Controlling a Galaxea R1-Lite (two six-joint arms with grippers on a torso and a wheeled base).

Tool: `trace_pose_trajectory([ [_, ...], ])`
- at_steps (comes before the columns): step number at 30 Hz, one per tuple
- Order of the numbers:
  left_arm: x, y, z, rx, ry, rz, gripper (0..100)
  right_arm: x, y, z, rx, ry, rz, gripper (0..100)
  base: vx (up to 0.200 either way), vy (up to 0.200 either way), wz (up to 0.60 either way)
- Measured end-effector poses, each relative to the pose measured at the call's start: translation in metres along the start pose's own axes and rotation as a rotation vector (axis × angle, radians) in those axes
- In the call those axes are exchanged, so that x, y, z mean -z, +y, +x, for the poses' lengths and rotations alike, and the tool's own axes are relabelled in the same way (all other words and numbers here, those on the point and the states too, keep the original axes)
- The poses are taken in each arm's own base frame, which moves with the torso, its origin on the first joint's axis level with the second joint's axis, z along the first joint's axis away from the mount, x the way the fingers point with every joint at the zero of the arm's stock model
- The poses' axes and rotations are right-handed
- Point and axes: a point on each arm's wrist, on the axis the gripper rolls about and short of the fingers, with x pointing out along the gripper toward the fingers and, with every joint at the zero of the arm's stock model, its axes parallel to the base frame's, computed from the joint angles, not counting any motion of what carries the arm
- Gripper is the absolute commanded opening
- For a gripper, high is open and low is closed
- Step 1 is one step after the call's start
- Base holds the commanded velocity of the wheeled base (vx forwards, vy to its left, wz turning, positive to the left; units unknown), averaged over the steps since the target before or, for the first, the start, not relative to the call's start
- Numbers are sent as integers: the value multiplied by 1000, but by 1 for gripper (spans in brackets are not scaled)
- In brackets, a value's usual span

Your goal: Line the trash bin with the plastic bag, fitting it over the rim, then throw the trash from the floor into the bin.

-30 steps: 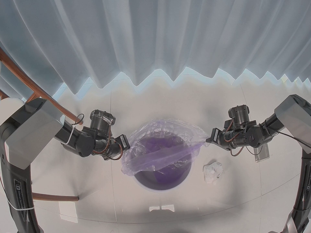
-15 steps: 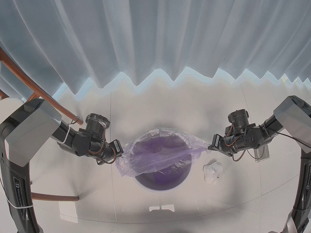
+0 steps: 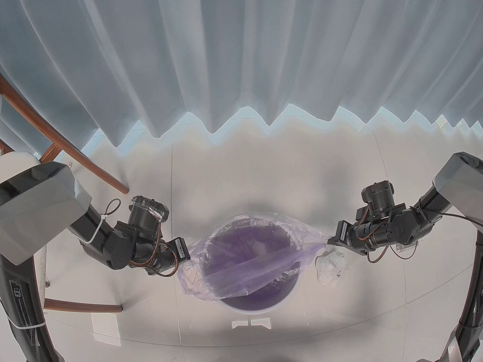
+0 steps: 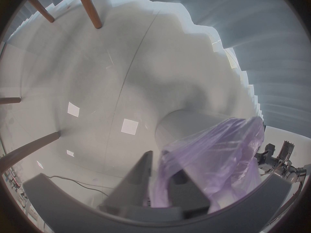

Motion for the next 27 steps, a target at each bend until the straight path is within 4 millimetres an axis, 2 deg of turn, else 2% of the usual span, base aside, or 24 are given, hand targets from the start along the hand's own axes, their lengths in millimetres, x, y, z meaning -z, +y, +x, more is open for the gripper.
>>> trace_pose_trajectory([
  [4, 6, 2, -4, 14, -23, 1, 100, 3, -1, -5, -21, -32, 39, 100, 0, 0, 0],
  [8, 8, 3, -11, 30, -41, -2, 100, 2, 3, -16, -50, -50, 188, 100, 0, 0, 0],
  [11, 8, 4, -23, 43, -58, -10, 100, 3, 9, -32, -87, -56, 284, 100, 0, 0, 0],
  [16, 10, 1, -61, 99, -94, -56, 100, 15, 21, -64, -154, -45, 387, 100, 0, 0, 0],
  [19, 21, -3, -87, 148, -97, -109, 100, 28, 35, -77, -192, -15, 465, 100, 0, 0, 0],
  [22, 37, -5, -107, 189, -72, -166, 100, 41, 50, -84, -223, 22, 540, 100, 0, 0, 0],
  [25, 56, -1, -126, 233, -20, -207, 100, 56, 68, -87, -252, 55, 562, 100, -200, 0, 0],
  [27, 61, 2, -135, 280, 10, -211, 100, 62, 76, -86, -270, 62, 551, 100, -200, 0, 0],
])
